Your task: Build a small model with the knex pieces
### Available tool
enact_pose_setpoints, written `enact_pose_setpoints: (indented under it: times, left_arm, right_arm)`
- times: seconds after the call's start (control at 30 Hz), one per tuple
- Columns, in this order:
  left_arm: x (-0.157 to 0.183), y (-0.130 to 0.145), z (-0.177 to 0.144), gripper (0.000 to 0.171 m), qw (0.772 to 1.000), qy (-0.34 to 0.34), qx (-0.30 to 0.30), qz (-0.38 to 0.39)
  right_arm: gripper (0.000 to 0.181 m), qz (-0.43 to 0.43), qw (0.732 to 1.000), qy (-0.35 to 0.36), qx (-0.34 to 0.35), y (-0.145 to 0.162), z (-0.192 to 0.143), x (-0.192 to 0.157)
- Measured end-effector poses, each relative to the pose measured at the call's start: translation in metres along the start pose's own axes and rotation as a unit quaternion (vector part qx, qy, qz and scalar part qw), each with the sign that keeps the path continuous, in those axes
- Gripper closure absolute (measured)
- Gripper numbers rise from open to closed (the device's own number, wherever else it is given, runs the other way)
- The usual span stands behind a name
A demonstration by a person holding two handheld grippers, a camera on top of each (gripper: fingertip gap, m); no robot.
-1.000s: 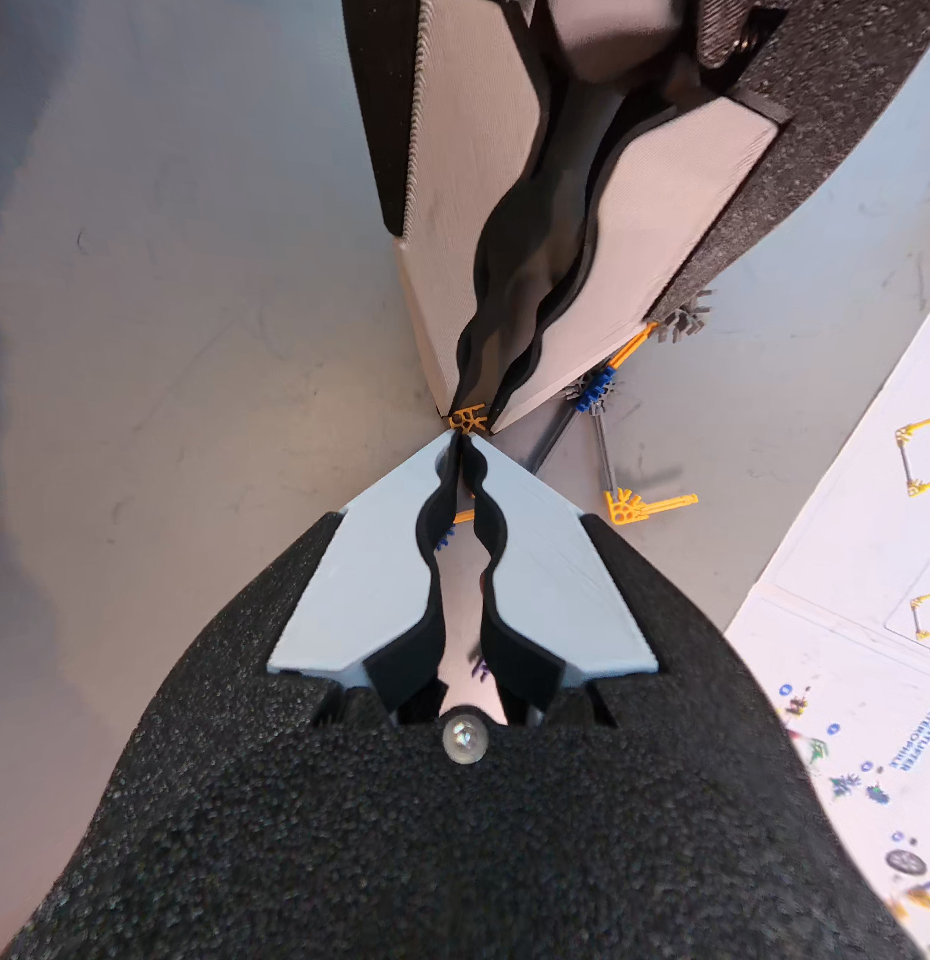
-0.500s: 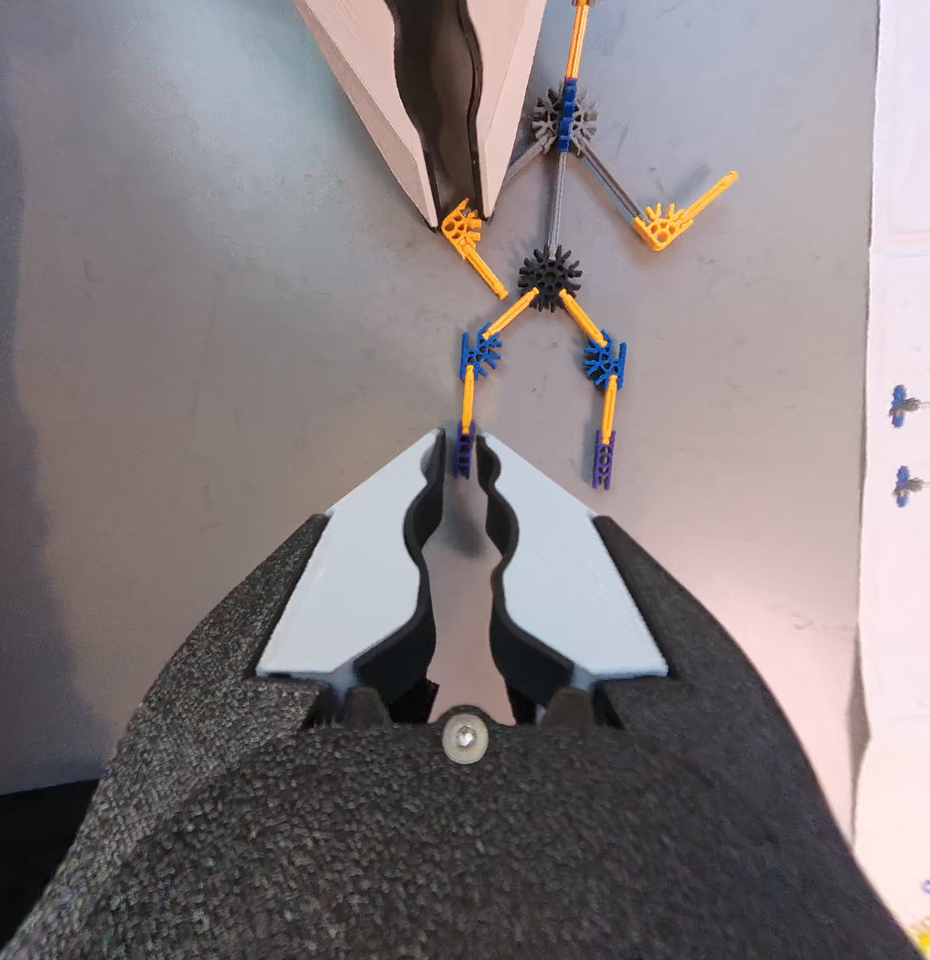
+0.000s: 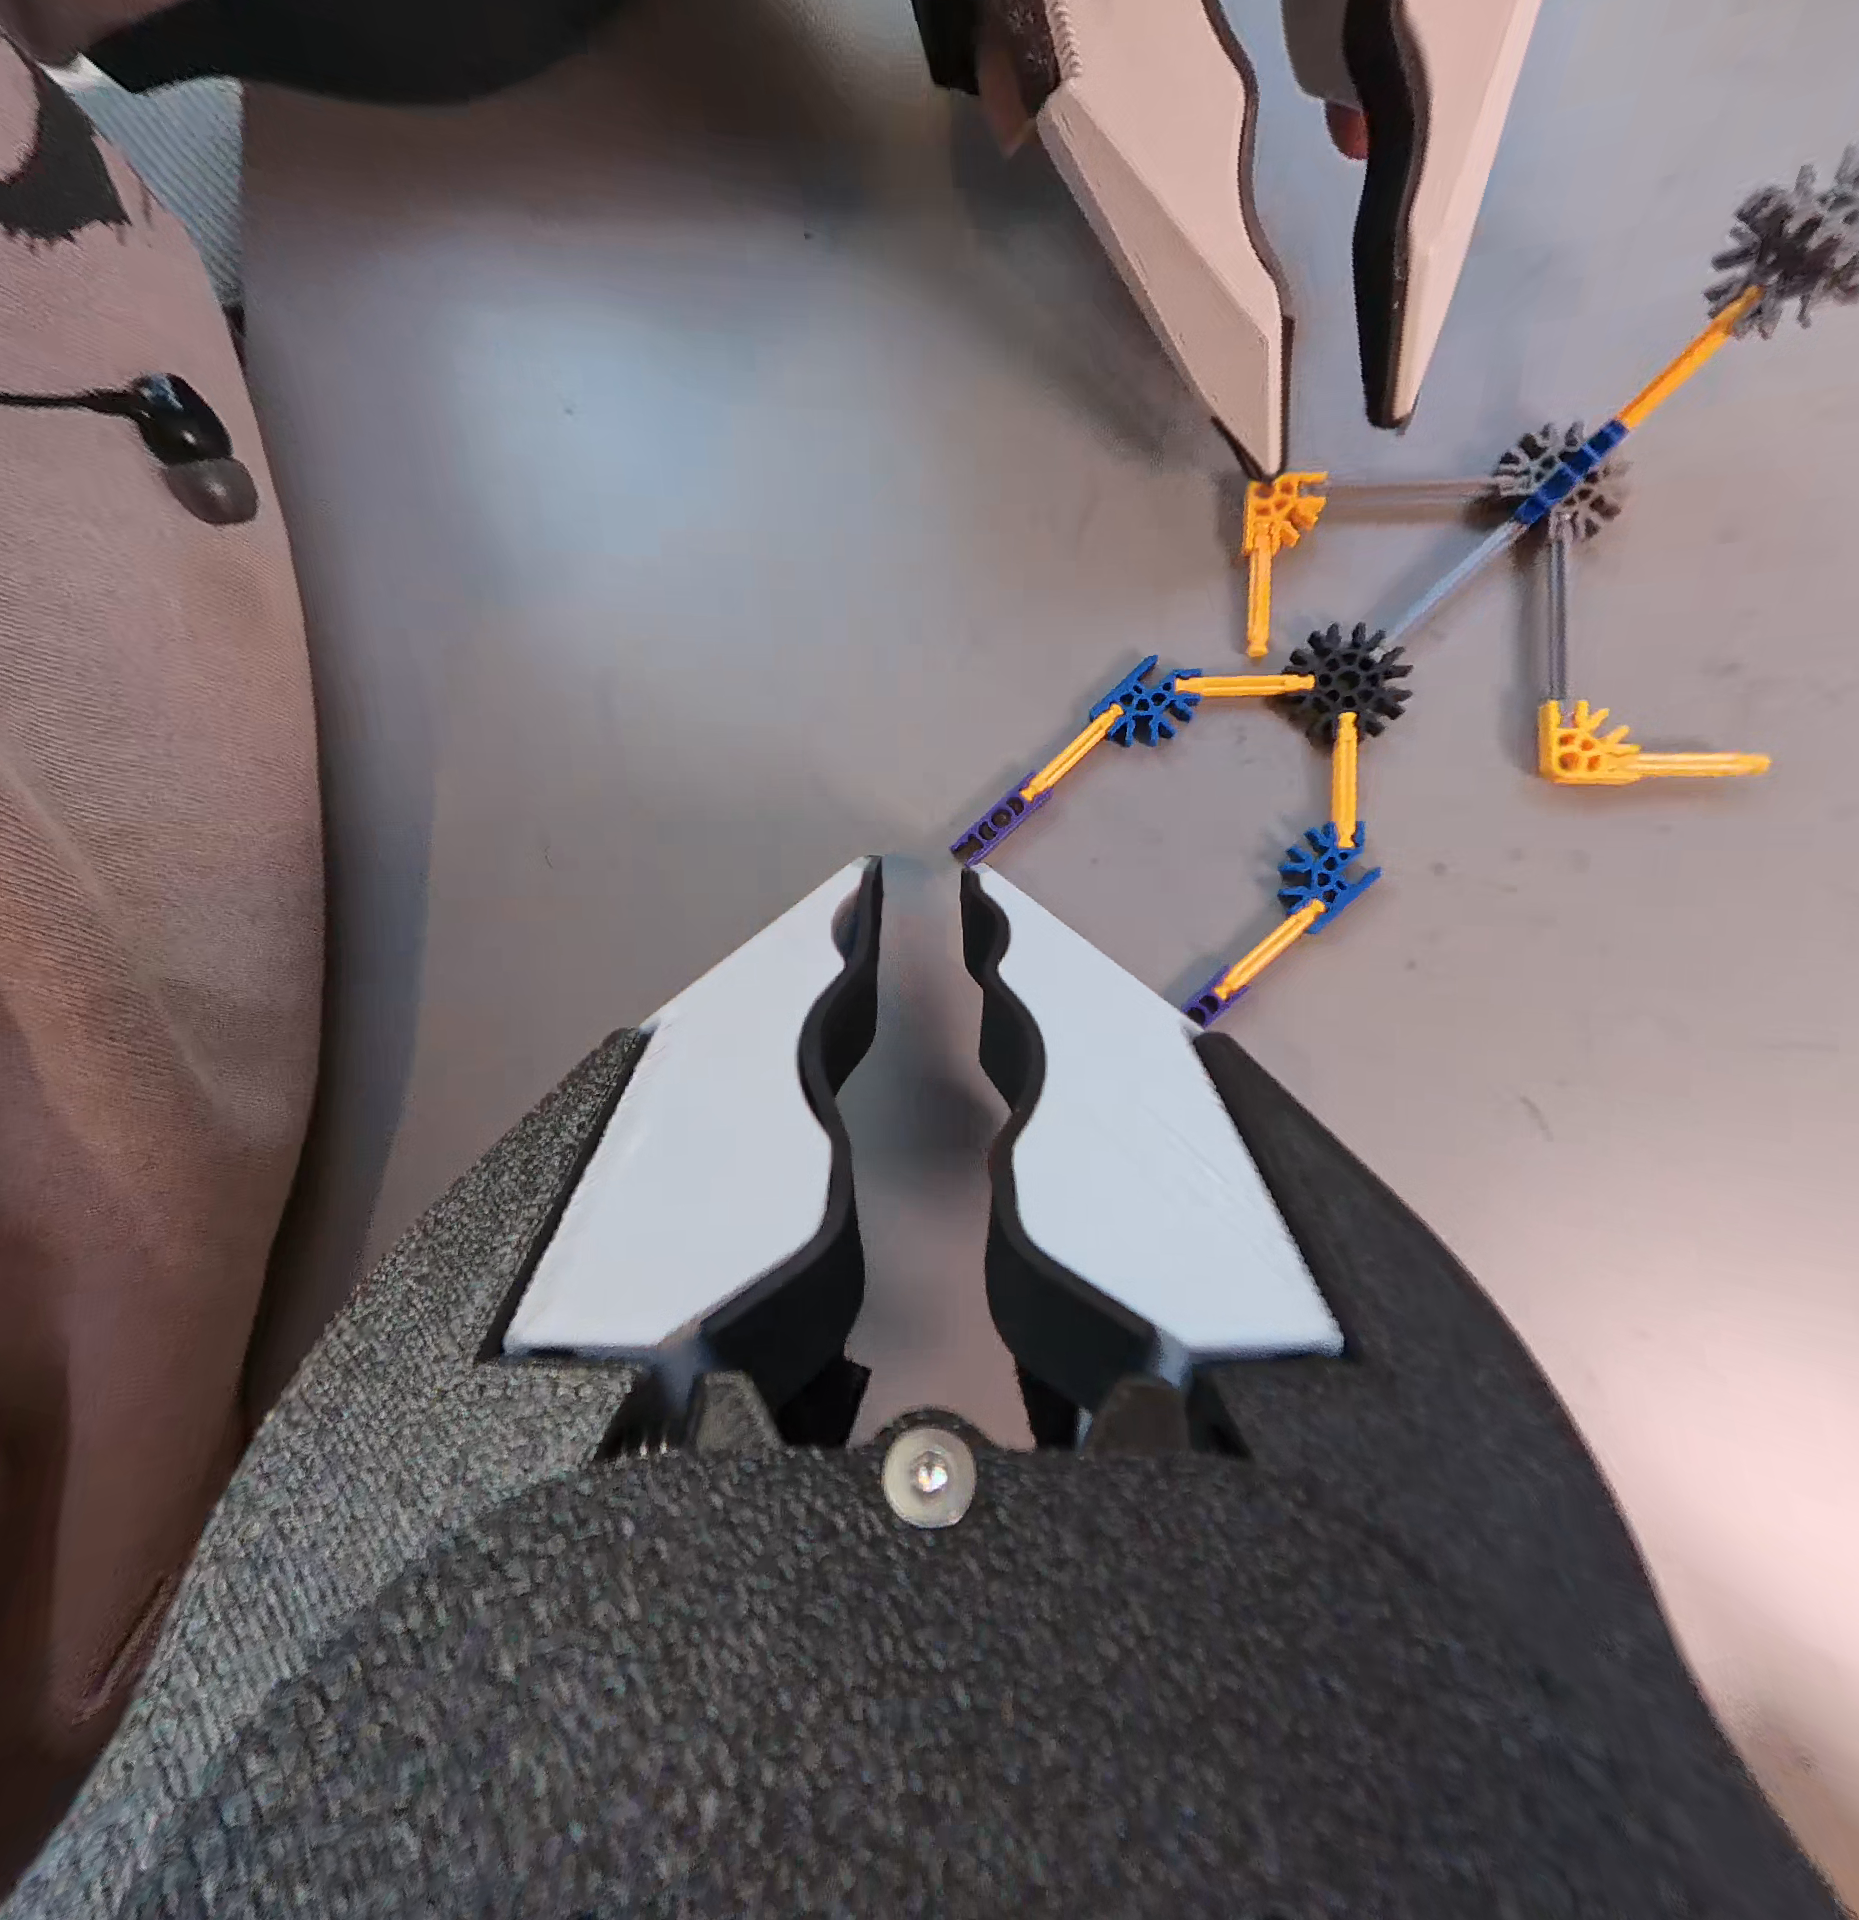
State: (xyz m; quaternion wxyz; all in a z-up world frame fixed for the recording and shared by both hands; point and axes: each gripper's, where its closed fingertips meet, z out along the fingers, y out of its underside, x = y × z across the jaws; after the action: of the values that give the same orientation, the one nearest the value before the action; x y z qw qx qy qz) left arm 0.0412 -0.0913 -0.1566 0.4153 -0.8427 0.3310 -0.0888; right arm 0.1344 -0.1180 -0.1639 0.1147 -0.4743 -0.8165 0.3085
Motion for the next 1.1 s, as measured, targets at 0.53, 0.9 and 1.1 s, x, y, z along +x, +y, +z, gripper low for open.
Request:
enact_pose_setpoints:
  times: [0.53,0.9,1.1]
  left_arm:
    - [-0.004,0.009,0.005,0.156,1.0,0.006,-0.008,-0.025]
    - [-0.016,0.01,0.005,0.152,0.999,-0.019,0.0,-0.042]
    - [-0.035,0.016,0.003,0.152,0.996,-0.073,-0.009,-0.047]
  right_arm:
    - [0.176,0.052,0.994,0.094,0.001,0.009,-0.008,0.067]
    - [0.173,0.051,0.997,0.057,0.008,0.005,-0.003,0.044]
    - [0.173,0.064,0.995,0.039,0.072,-0.006,-0.014,0.05]
